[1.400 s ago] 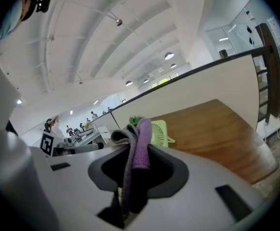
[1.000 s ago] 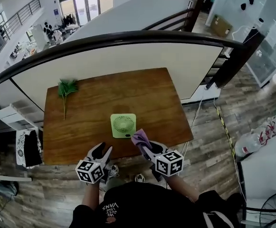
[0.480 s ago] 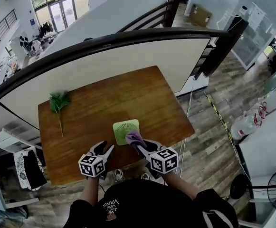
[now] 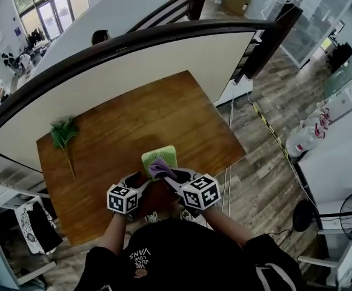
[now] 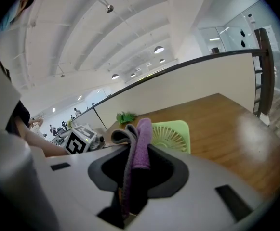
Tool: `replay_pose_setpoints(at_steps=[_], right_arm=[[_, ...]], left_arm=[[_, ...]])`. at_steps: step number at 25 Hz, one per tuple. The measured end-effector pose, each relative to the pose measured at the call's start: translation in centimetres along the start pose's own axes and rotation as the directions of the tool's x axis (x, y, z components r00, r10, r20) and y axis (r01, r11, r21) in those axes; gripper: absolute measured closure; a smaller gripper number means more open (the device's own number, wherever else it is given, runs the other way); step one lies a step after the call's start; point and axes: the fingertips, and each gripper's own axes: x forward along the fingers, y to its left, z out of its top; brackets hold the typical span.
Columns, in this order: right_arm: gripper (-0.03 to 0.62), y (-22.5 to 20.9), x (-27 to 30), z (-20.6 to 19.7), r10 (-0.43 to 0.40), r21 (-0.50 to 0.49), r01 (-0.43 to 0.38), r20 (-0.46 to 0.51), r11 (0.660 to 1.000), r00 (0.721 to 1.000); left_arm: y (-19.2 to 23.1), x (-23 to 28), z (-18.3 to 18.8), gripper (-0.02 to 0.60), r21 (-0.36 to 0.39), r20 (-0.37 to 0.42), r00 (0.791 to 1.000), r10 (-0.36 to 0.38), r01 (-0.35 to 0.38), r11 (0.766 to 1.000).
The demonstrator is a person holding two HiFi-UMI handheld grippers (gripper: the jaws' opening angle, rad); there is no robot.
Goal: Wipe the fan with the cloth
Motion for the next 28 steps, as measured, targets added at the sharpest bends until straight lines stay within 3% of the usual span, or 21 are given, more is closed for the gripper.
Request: replay_pose_setpoints(at_steps=[12, 13, 15, 28], right_arm=[[0.497, -0.1, 3.3, 0.7, 0.020, -0.113, -0.031, -0.097, 0.993, 0.995], [0.497, -0.2, 3.5, 0.6, 0.019, -0.121, -0.032, -0.109, 0.992, 0.994], [0.497, -0.4, 3.7, 0.5, 0.014, -0.133, -0.031, -0.127, 0.991, 0.992], [0.497, -5.8, 1.0, -0.1, -0.101, -0.105, 0.087, -0.136, 0.991, 0.985]], left_arm=[[0.4, 2.9, -0.7, 0.380, 0.026, -0.047, 0.998, -0.030, 0.031, 0.999], [0.4, 3.1, -0.9, 0.389, 0.030, -0.055, 0.998, -0.025, 0.027, 0.999], [0.4, 3.3, -1.3, 0.467, 0.033, -0.066, 0.998, -0.009, 0.011, 0.999], [0.4, 3.5, -1.4, 0.479, 0.021, -0.057, 0.998, 0.029, -0.028, 0.999]])
